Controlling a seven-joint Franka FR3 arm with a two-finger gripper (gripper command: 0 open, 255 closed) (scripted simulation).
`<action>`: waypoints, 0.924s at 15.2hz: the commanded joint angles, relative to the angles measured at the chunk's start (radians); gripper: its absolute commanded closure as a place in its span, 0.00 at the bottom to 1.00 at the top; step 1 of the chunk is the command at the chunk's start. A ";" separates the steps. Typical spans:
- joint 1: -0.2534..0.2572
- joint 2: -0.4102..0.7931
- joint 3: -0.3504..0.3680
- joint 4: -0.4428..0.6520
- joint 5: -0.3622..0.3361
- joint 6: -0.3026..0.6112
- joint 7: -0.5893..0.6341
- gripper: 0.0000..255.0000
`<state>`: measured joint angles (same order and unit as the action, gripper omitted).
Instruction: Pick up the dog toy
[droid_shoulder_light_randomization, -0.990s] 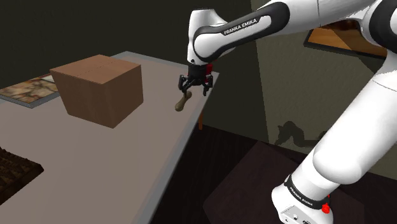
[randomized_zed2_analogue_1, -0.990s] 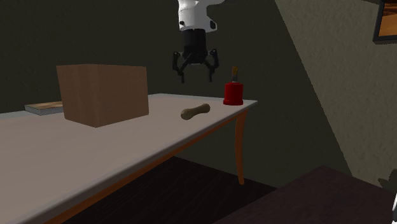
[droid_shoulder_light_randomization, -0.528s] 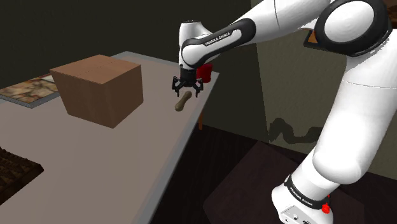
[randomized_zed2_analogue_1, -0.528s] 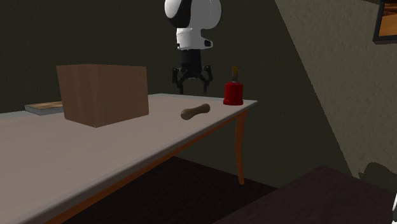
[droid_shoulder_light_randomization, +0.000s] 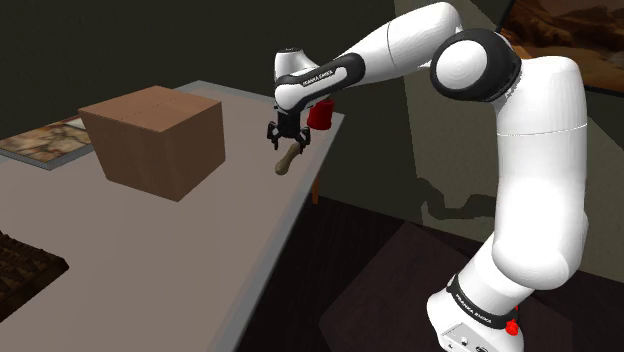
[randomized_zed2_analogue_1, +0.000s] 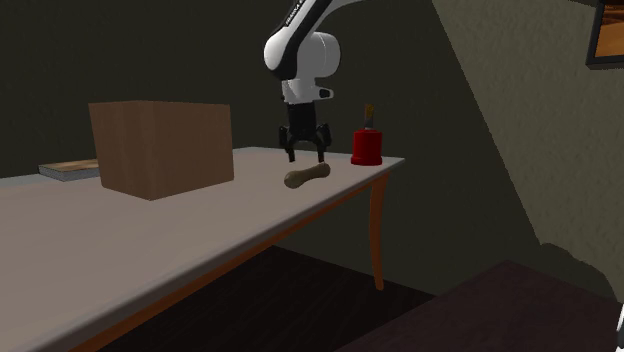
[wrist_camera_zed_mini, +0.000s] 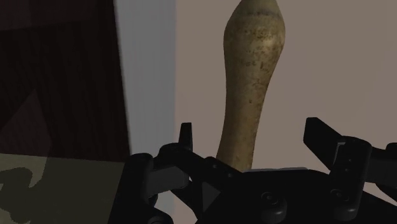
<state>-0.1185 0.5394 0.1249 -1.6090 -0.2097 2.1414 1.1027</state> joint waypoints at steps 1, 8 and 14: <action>0.001 0.028 -0.008 0.020 -0.003 0.009 0.018 0.00; 0.004 0.074 -0.014 0.001 -0.013 0.073 0.031 0.00; 0.004 0.075 -0.015 0.005 -0.013 0.071 0.029 1.00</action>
<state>-0.1146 0.6137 0.1106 -1.6045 -0.2227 2.2125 1.1323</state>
